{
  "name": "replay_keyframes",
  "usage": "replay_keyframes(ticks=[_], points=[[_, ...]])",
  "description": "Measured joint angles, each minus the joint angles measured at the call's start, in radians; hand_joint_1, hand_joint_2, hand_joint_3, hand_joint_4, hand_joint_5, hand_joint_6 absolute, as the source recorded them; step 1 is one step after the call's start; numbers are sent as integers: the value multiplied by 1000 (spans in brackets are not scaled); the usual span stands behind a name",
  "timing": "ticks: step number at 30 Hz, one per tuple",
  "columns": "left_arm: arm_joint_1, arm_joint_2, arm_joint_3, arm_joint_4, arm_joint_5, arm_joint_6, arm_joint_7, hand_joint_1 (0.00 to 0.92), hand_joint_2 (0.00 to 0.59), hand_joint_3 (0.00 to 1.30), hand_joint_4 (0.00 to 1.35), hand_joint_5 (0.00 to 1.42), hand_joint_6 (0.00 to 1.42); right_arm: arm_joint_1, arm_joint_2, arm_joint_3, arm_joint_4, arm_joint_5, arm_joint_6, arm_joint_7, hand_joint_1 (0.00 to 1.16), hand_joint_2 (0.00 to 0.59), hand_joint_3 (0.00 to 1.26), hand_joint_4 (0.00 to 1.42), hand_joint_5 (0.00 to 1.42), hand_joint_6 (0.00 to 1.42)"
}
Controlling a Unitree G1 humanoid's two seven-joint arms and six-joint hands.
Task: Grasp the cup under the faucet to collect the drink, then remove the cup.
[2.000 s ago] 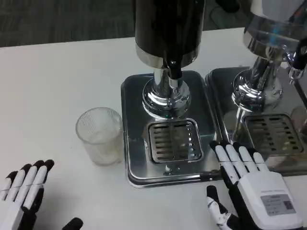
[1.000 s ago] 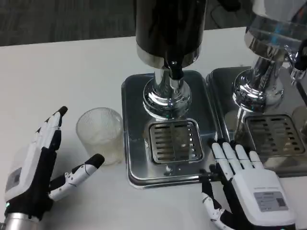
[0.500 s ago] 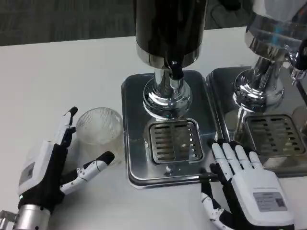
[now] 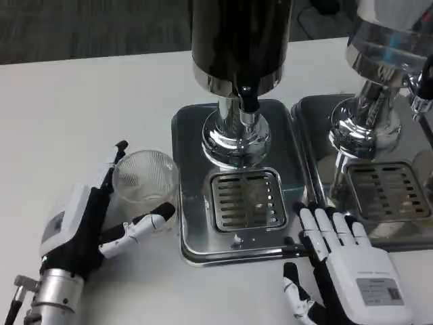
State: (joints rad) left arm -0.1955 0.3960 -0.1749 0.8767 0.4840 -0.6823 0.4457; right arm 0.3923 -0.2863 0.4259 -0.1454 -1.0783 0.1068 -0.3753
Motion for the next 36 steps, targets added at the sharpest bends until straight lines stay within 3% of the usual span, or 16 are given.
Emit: replay_keyframes(ticks=[12,20,25,36], points=[[-53,-4,-14,70,-2,-35,1,366,89,116,139,428,398,5,12,3,-2,0,13,0,174,494,21,0,0,0],[-91,-12,-38,112,0,-52,36,454,121,247,277,580,630,5,20,5,-2,0,20,0,153,482,25,0,0,0],[-93,-13,-47,120,9,-62,66,475,130,296,323,637,700,5,21,5,-2,1,20,0,147,483,25,0,0,0],[-92,-14,-53,127,44,-69,122,465,138,313,339,651,719,4,20,5,-2,5,20,0,139,483,26,0,0,0]])
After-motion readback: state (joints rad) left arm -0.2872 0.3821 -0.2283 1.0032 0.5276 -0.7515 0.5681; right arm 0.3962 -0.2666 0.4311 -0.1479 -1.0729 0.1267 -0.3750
